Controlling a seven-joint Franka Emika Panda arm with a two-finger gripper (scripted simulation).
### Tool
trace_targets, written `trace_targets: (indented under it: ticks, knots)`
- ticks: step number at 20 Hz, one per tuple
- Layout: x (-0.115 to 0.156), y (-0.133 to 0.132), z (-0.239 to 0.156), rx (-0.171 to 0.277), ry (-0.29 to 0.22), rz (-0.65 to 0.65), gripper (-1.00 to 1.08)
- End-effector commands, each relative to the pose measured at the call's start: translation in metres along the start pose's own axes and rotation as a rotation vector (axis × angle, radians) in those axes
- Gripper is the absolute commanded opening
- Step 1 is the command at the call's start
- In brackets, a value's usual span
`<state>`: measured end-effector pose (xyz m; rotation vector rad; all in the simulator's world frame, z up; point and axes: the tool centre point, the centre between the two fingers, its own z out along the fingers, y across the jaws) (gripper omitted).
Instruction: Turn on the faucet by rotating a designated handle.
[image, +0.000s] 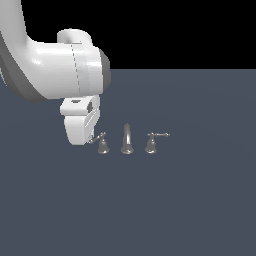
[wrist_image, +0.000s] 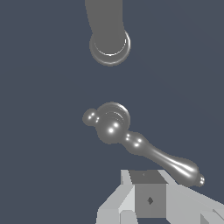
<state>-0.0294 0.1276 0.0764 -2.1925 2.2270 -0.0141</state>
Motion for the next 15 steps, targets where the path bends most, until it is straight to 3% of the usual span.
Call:
trace_targets:
  ticks: [1, 15]
  knots:
    - [0.000, 0.000, 0.000, 0.000, 0.000, 0.000, -1.00]
    - [0.035, 0.035, -0.001, -0.018, 0.005, -0.015, -1.00]
